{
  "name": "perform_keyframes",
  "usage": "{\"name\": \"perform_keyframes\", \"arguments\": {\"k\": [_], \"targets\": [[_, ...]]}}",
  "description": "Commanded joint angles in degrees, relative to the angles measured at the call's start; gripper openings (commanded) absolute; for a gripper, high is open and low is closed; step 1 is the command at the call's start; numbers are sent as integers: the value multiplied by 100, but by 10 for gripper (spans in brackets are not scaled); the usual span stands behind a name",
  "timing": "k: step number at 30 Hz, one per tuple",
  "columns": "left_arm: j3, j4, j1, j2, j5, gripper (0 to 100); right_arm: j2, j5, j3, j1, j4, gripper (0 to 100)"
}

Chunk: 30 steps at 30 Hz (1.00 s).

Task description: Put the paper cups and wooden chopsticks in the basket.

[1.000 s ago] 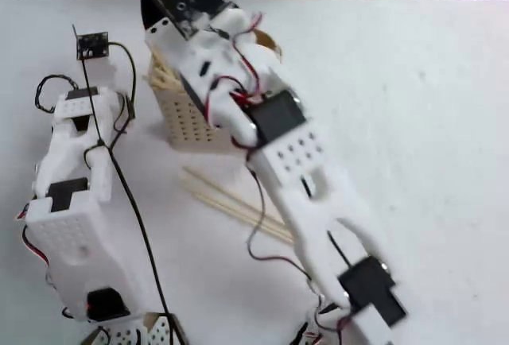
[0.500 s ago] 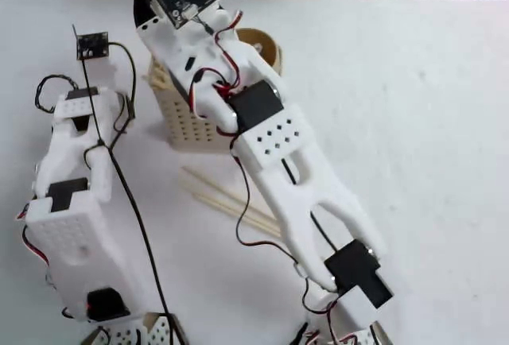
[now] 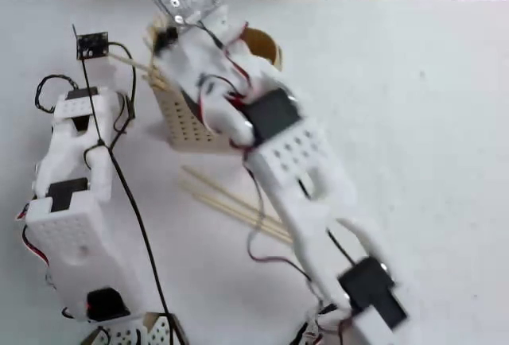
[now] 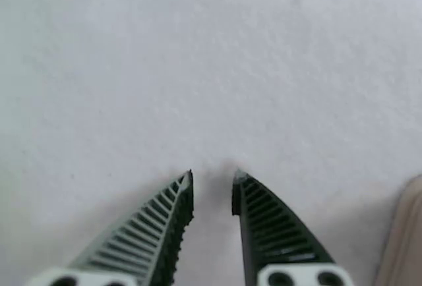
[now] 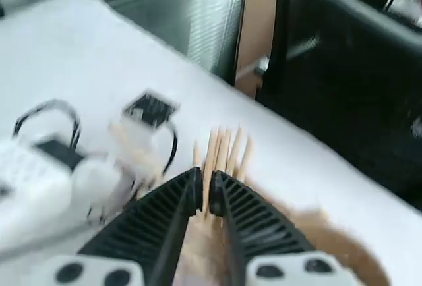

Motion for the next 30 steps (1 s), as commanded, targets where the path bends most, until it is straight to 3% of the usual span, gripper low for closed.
{"name": "perform_keyframes", "arguments": {"k": [1,6,9,15,22,26,30], "targets": [[-264,-70,-40,-48,-9,117,-1007,0,-255,13,1921,68],[-264,-62,-40,-48,-9,118,-1640,281,114,-84,2809,91],[-299,-44,-66,-136,-9,117,-2044,501,1169,-84,2826,91],[-958,1459,-136,-1156,519,120,-4110,1037,4756,233,1297,91],[-2233,2541,4,-2176,554,120,-5560,1407,8062,1191,-470,91],[-3262,3446,514,-2440,563,120,-5613,1415,8932,1429,-1367,91],[-4308,4097,1121,-2457,563,119,-5613,1407,9029,1499,-1464,91]]}}
